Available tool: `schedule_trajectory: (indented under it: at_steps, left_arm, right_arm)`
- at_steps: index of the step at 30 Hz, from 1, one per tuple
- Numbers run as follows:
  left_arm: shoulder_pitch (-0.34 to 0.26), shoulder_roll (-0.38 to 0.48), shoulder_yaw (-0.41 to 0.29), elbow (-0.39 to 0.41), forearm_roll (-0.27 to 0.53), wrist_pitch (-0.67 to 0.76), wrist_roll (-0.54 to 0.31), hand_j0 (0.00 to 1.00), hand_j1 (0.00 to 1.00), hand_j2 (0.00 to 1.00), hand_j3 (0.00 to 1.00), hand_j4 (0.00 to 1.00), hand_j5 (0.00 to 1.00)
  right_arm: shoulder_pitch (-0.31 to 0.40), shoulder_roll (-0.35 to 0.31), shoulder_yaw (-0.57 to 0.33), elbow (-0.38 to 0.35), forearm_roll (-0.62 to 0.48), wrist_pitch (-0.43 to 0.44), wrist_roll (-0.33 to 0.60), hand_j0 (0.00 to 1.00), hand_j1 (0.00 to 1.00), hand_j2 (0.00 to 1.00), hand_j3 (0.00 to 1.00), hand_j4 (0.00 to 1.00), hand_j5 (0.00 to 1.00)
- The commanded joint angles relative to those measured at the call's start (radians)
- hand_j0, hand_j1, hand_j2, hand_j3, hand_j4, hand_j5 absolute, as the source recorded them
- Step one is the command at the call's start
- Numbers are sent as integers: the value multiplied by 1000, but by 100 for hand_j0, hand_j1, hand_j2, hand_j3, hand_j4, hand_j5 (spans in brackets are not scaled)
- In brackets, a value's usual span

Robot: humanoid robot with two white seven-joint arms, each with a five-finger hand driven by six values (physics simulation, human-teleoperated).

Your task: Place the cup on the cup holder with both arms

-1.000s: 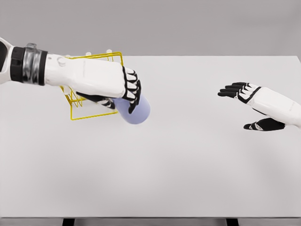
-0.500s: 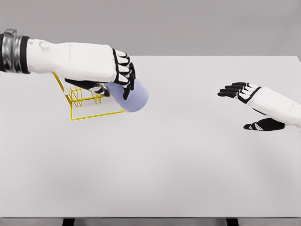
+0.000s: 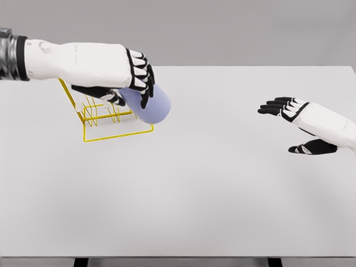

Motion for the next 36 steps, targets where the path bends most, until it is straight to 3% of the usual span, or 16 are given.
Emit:
schedule_trajectory:
  at_steps: [1, 9, 25, 36]
  left_arm:
    - [-2, 2, 3, 18, 3, 3, 1, 47, 47, 47, 47, 47, 47]
    - [5, 0, 3, 87, -3, 3, 1, 47, 47, 47, 47, 47, 47]
    - [6, -1, -2, 152, -2, 3, 1, 47, 47, 47, 47, 47, 47]
    - [40, -9, -2, 192, -5, 3, 1, 48, 48, 48, 48, 48, 48]
  right_arm:
    - [0, 0, 0, 0, -7, 3, -1, 100, 100, 100, 100, 100, 100]
    - [0, 0, 0, 0, -7, 3, -1, 100, 100, 100, 100, 100, 100]
    - [0, 0, 0, 0, -7, 3, -1, 100, 100, 100, 100, 100, 100]
    - [0, 0, 1, 0, -6, 3, -1, 100, 100, 100, 100, 100, 100]
